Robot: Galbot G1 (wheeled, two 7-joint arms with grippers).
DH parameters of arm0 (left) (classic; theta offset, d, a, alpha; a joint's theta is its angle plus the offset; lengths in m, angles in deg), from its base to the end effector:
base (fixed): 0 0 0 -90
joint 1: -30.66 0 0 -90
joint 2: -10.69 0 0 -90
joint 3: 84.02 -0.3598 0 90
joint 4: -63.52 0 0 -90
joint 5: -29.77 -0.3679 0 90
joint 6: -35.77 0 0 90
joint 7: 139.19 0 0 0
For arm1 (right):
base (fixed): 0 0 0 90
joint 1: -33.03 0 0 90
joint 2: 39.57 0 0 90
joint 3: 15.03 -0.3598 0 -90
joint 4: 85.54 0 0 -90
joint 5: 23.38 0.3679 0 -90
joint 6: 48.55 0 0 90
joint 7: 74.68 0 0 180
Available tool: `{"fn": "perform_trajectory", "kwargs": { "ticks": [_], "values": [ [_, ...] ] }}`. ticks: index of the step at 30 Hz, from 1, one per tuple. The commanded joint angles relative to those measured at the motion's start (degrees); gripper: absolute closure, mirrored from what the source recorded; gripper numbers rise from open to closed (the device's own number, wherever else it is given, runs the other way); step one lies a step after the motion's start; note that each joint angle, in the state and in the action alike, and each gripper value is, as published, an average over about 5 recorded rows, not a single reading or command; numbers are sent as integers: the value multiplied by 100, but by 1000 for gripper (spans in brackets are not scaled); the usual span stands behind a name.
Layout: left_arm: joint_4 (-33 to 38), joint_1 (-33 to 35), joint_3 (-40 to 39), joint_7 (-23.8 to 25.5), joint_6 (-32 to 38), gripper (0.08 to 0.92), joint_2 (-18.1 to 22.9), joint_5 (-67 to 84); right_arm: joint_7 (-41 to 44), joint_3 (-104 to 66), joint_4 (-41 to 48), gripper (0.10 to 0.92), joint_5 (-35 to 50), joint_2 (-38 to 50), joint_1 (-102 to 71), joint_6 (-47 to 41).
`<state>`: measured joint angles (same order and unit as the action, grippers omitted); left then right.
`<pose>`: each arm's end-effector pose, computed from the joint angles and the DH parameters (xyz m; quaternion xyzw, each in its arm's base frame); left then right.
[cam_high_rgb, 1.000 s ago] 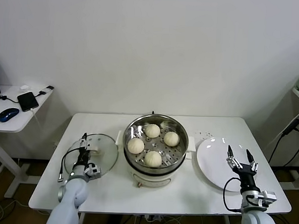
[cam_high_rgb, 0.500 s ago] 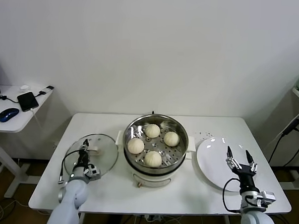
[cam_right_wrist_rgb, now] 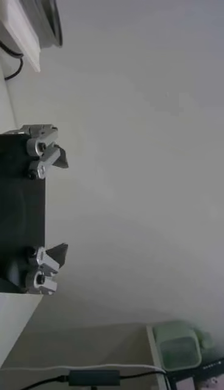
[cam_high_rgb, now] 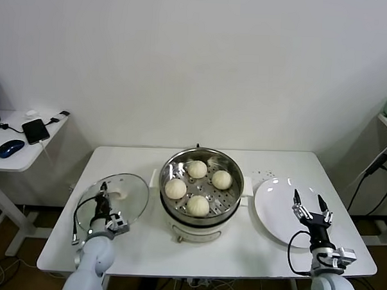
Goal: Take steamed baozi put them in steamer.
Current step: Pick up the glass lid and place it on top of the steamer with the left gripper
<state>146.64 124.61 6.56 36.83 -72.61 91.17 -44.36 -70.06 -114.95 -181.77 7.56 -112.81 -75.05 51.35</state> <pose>0.3370 0.0704 -0.4219 0.0810 -0.7172 -0.6701 0.1733 0.2531 -0.1526 -0.3857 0.0439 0.9938 0.1002 0.0178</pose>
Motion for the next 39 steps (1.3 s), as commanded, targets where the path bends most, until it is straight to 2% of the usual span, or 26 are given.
{"fn": "perform_trajectory", "kwargs": {
  "ticks": [1,6,10,15,20,25,32,39],
  "values": [
    [2128,566,128,945,-1350,834,181,-1188,4,-34,-45,203,10,-16,1,-27],
    [3165,648,186,1813,-1626,834,453,-1609,1,-79,-76,203,25,-8,-25,-70],
    [3651,692,-63,2028,-1833,834,686,-1779,-7,-97,-112,203,14,-5,-78,-111],
    [3898,611,-427,2272,-1850,834,932,-2030,-12,-84,-121,203,-32,6,-96,-166],
    [3738,451,-1048,2377,-1849,834,1199,-2268,-13,-68,-105,202,-83,-5,-57,-202],
    [3440,85,-2064,2650,-2014,834,1422,-2149,-17,-114,-109,203,-140,-57,-93,-214],
    [2949,-322,-3096,2649,-2225,834,1452,-1962,-16,-197,-40,203,-169,-108,-170,-192],
    [2285,-665,-3593,2597,-2348,834,1452,-1944,-20,-188,-23,202,-222,-172,-155,-194]
  ]
}}
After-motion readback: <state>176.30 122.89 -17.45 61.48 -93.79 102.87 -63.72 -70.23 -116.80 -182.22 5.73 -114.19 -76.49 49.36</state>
